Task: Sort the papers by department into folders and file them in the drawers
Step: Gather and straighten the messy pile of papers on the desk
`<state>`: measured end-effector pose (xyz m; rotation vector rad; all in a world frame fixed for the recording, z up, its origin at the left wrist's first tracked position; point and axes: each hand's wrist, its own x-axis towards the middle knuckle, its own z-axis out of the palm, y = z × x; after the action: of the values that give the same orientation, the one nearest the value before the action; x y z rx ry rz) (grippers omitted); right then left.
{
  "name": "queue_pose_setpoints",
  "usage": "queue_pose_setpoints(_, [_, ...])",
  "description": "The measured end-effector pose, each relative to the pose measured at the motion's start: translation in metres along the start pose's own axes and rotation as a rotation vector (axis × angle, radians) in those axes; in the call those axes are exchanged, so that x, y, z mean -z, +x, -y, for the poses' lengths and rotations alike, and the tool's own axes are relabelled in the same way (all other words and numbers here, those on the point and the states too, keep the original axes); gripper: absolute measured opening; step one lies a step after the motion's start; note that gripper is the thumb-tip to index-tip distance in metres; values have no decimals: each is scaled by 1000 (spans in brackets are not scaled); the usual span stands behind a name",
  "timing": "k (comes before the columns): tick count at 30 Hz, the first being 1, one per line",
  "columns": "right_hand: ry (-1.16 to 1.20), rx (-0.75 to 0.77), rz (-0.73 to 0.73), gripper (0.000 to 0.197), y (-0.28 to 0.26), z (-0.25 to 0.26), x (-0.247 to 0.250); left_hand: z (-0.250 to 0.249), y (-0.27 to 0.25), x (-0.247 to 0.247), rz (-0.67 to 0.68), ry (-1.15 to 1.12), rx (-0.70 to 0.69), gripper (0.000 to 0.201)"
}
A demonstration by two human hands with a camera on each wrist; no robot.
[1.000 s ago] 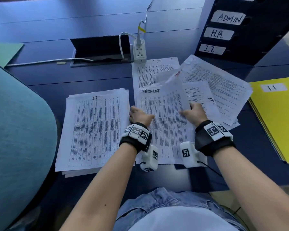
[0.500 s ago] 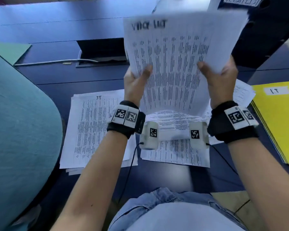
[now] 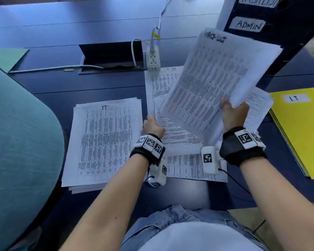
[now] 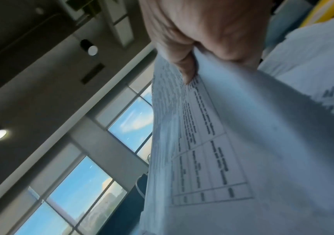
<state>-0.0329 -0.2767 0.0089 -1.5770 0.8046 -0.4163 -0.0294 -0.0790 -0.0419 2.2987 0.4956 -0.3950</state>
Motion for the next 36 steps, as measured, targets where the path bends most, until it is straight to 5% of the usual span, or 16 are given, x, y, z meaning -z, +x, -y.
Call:
queue_pose_setpoints(5, [78,-206,-86,46,3,-9,2,-6,-8,9,-151,44,-129,11])
queue_pose_setpoints(8, [93,-356,-56,45,-4,-13,3,-9,-6,11,-173,-128,-166,5])
queue_pose_setpoints(13, [155,-565,38,17,-22,-26,-7,-18,-3,24,-244,-629,70,14])
queue_pose_setpoints(16, [165,-550,105,19,-32,-27,-19,-15,0,24,-167,-772,172,8])
queue_pose_setpoints(20, [129,-544,74,44,-29,-25,-28,-11,-12,17,144,-814,191,17])
queue_pose_setpoints(22, [60,-515,6,51,-20,-21,-22,-4,-16,15,249,-768,167,22])
queue_pose_setpoints(25, [9,-466,-4,56,-4,-15,-6,7,-10,17,161,-527,134,10])
queue_pose_setpoints(28, [-75,-483,-30,26,2,-12,10,11,-9,15,67,-234,143,25])
queue_pose_setpoints(34, [59,-644,42,9,-9,-34,17,-8,-20,3,12,-206,-56,20])
queue_pose_setpoints(36, [116,-699,48,20,-11,-39,14,-14,-26,6,58,-205,-73,6])
